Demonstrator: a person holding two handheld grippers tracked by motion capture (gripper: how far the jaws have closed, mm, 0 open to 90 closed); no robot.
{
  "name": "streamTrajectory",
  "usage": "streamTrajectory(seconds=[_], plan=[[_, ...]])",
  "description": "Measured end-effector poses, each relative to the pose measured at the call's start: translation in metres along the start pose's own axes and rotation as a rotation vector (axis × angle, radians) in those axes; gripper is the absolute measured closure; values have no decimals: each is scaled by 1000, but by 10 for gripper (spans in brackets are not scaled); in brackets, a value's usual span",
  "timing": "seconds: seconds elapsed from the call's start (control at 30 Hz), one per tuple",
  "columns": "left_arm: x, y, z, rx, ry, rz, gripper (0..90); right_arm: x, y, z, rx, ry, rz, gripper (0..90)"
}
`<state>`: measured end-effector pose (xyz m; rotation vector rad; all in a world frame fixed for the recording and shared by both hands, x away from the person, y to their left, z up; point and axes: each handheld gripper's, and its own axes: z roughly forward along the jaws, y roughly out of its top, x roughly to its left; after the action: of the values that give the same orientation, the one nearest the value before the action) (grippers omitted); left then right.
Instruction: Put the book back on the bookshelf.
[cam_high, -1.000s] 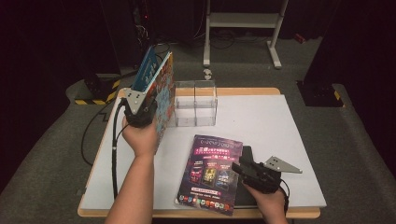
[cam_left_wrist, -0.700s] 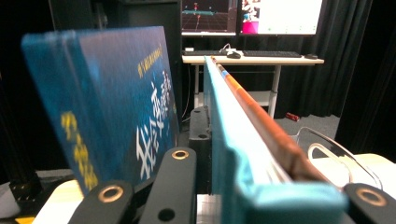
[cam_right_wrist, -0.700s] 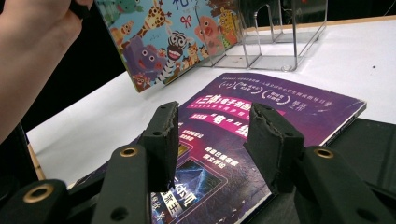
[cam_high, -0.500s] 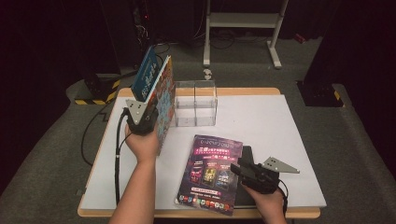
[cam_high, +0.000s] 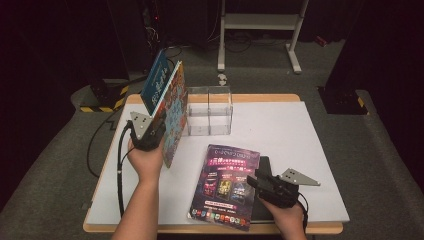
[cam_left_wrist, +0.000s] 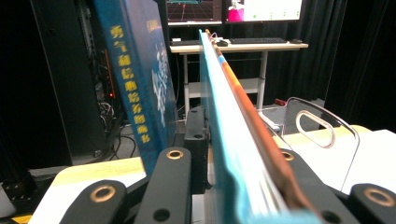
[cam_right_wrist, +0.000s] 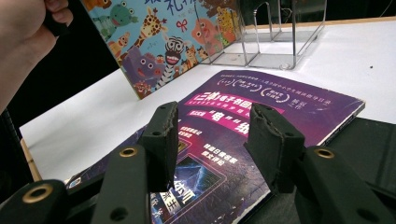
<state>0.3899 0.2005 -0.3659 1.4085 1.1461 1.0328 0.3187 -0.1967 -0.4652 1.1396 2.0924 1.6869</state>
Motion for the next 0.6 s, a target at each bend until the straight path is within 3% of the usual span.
streamTrajectory(seconds=[0.23,0.47,0.6], plan=[[1,-4,-9,11,-29,5,766,-2,1,-1,-4,-1,0,527],[1,1,-3,27,35,8,794,-1,1,0,-4,2,-3,528],[4,1,-1,23,45,-5,796,-1,1,-1,-6,2,-3,528]])
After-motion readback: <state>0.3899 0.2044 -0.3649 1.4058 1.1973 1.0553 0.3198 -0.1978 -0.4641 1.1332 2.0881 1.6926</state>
